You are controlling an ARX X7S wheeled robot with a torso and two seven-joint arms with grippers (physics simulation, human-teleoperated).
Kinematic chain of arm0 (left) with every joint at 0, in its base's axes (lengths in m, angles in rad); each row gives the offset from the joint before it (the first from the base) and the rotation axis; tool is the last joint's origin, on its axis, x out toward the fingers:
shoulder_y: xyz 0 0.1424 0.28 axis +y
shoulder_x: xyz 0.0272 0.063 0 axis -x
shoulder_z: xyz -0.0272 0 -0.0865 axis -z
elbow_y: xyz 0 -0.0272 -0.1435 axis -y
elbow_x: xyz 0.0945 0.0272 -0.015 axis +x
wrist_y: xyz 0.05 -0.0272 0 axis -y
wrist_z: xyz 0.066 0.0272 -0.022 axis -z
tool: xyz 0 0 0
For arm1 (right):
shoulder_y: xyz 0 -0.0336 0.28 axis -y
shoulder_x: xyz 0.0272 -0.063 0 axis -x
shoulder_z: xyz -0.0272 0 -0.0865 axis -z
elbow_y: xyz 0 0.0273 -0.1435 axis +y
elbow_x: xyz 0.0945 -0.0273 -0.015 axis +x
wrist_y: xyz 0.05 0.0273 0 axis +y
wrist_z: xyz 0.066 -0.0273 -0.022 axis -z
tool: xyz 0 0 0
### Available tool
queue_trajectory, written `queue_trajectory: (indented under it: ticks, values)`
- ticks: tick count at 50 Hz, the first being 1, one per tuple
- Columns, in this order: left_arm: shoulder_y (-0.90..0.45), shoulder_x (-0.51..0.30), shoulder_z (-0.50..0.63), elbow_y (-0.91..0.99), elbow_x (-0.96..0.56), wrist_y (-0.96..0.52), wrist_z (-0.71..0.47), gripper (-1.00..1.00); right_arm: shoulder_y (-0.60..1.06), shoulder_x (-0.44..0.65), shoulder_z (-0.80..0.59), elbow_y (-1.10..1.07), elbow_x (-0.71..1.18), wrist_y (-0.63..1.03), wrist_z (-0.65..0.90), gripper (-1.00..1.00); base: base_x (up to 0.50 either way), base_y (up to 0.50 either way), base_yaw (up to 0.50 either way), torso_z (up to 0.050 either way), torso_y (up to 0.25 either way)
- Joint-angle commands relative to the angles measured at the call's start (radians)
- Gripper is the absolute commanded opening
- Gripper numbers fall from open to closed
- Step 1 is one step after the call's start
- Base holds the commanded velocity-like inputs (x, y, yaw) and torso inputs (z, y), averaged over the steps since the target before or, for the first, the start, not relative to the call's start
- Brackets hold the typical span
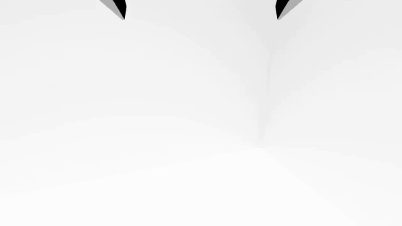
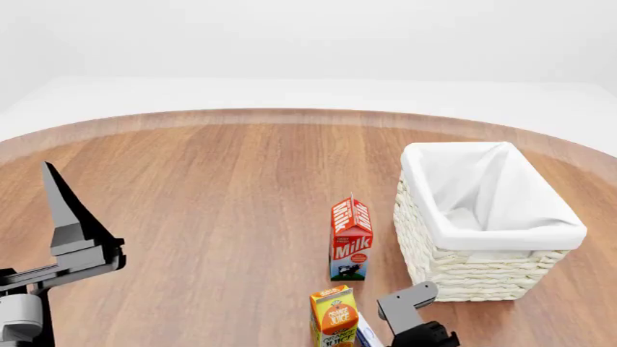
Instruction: Pick up the cream cheese box and the butter, and put them in the basket.
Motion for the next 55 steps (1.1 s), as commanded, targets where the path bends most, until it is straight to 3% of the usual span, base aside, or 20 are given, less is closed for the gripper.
queue_trajectory:
  ticks: [1,52,53,55]
  values:
    - [-0.001,-0.003,0.005,0.000,-0.001,-0.003,-0.002,1.00,0.006,-0.008,-0.008,0.019,-0.009,-0.006,-0.012,1.00,0.00,0.00,0.00,0.000,0.000]
    - [-0.001,-0.010,0.023,-0.026,-0.004,0.014,-0.011,1.00,0.013,-0.054,-0.050,0.119,-0.059,-0.053,-0.071,1.00,0.00,0.00,0.00,0.000,0.000]
    - [-0.001,-0.010,0.022,-0.026,-0.004,0.014,-0.011,1.00,0.016,-0.054,-0.059,0.115,-0.073,-0.055,-0.069,-1.00,0.00,0.00,0.00,0.000,0.000]
    - [-0.001,-0.011,0.021,-0.025,-0.006,0.014,-0.012,1.00,0.020,-0.049,-0.077,0.097,-0.093,-0.057,-0.075,-1.00,0.00,0.00,0.00,0.000,0.000]
